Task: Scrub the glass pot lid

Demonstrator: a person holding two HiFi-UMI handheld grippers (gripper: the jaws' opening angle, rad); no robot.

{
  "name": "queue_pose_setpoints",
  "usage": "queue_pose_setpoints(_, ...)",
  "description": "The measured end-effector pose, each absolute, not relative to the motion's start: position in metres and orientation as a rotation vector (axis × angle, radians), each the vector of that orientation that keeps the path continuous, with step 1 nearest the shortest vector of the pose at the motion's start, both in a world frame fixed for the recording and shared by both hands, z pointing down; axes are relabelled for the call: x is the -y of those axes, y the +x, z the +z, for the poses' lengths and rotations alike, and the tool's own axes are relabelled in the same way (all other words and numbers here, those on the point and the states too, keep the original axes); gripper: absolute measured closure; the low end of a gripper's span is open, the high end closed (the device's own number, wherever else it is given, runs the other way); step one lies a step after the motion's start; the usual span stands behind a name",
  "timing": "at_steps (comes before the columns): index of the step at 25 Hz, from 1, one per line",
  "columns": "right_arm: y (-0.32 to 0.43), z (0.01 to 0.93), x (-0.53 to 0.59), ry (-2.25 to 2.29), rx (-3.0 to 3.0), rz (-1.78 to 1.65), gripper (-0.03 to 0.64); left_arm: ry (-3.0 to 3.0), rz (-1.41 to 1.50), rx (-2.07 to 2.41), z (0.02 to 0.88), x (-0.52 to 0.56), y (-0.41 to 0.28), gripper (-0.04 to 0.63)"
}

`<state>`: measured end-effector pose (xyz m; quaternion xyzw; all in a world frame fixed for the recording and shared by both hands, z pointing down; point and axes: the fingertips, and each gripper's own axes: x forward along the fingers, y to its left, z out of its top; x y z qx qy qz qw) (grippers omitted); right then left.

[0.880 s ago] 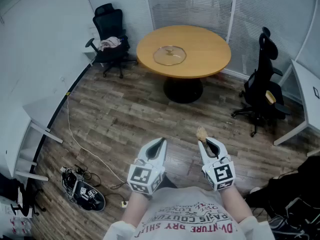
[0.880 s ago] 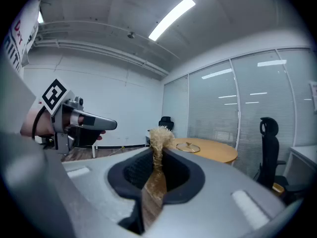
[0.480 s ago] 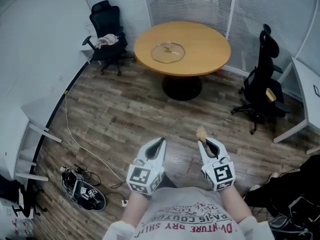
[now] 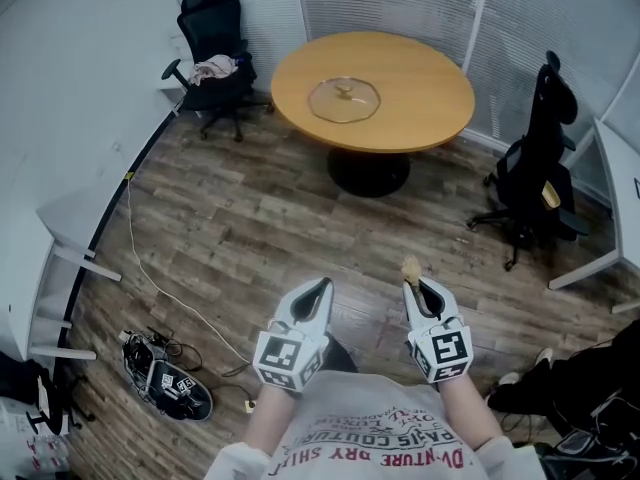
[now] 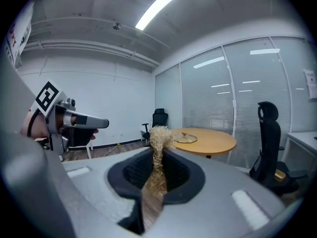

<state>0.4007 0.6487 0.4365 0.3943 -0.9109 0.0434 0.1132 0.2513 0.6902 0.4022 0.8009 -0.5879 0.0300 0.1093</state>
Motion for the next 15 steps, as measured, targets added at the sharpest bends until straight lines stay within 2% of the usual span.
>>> queue_pose_setpoints(15, 0.275, 0.427, -0.489, 1.3, 2.594, 0.173, 0.566, 2.413, 0.071, 1.699, 0.38, -0.53, 0.092, 0.588)
